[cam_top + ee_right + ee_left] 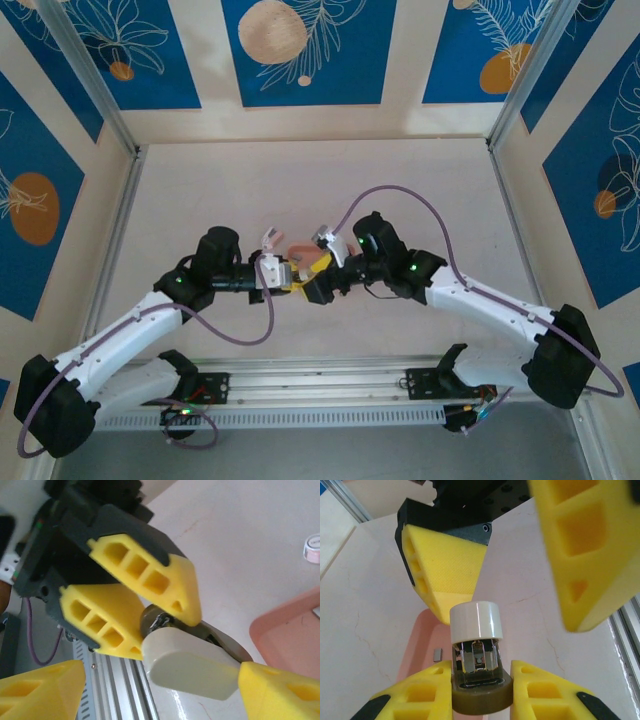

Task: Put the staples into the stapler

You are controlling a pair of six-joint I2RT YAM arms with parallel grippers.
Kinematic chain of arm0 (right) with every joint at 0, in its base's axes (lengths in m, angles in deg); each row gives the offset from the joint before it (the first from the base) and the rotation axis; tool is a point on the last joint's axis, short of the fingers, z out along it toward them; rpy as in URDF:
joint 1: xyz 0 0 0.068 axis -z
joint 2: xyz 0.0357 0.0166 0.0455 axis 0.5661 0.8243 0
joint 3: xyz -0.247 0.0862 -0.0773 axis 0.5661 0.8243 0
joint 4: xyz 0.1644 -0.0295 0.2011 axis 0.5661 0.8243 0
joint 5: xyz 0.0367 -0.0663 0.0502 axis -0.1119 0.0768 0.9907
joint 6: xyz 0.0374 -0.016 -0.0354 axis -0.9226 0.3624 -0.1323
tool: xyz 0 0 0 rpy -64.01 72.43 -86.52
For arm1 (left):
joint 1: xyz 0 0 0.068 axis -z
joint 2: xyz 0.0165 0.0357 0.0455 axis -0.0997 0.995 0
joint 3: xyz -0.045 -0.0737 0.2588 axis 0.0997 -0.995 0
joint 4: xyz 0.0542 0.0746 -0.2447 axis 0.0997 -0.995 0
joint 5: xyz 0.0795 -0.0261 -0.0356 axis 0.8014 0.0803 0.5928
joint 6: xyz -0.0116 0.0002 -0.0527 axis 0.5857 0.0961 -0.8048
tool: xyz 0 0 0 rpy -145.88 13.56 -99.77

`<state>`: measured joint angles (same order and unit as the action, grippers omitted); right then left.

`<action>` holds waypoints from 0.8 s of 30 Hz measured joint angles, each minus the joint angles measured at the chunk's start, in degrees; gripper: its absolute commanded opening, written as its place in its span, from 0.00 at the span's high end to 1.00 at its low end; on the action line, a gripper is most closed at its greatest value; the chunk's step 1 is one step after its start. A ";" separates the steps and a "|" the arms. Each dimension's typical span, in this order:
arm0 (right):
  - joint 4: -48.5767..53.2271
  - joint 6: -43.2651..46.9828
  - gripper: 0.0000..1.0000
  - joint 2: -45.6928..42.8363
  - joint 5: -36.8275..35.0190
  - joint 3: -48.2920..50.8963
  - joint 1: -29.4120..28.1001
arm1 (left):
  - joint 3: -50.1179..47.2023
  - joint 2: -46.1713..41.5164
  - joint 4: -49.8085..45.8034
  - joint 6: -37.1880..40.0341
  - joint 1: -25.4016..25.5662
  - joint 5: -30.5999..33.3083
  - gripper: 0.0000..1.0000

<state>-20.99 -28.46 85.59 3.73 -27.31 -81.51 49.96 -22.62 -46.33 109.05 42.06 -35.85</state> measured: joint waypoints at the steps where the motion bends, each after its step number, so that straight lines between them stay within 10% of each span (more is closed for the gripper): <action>1: 0.15 -0.74 0.20 0.39 -0.44 -0.24 0.00 | -0.02 -0.09 -0.07 0.04 0.07 0.15 1.00; 24: 1.97 -12.02 0.32 0.28 -1.03 1.70 10.54 | -0.37 -0.79 -0.07 0.59 0.72 2.29 1.00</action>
<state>-19.02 -40.48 85.88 2.70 -25.61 -70.97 49.59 -23.40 -46.40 109.64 42.78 -33.55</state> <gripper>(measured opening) 0.677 0.241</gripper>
